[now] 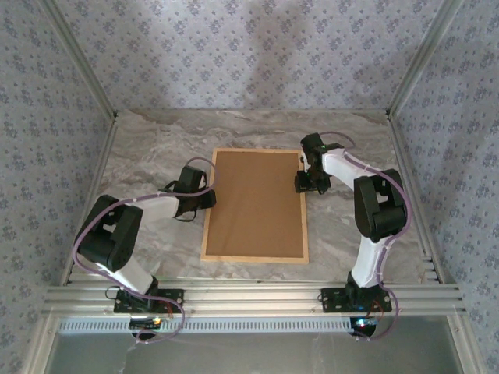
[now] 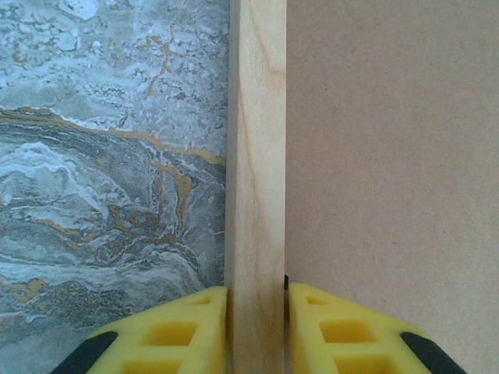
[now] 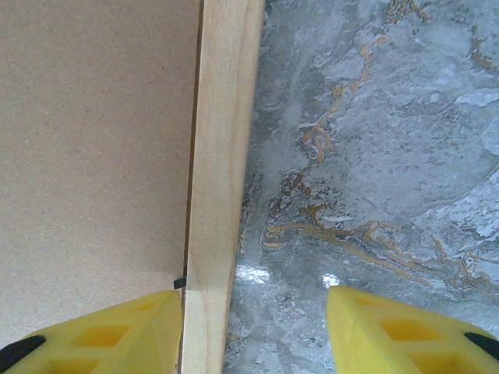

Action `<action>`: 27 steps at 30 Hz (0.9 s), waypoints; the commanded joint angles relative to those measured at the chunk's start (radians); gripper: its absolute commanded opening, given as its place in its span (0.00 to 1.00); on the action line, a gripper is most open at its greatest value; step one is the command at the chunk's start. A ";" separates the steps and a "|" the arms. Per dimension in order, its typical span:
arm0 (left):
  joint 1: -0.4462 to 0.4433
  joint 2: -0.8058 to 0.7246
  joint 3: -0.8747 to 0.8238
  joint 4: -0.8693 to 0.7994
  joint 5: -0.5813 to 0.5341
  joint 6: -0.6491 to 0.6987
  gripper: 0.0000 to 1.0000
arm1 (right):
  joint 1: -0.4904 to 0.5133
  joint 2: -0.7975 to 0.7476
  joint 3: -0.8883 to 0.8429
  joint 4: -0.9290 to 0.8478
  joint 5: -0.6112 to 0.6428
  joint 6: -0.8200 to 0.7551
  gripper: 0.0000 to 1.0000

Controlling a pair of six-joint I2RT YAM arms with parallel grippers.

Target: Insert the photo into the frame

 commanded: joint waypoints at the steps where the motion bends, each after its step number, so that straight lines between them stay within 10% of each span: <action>1: -0.006 0.060 -0.031 -0.088 0.033 0.010 0.25 | -0.001 0.031 -0.003 -0.020 0.012 -0.008 0.53; 27: -0.006 0.060 -0.028 -0.088 0.031 0.010 0.25 | 0.037 0.135 0.015 -0.021 0.042 -0.017 0.52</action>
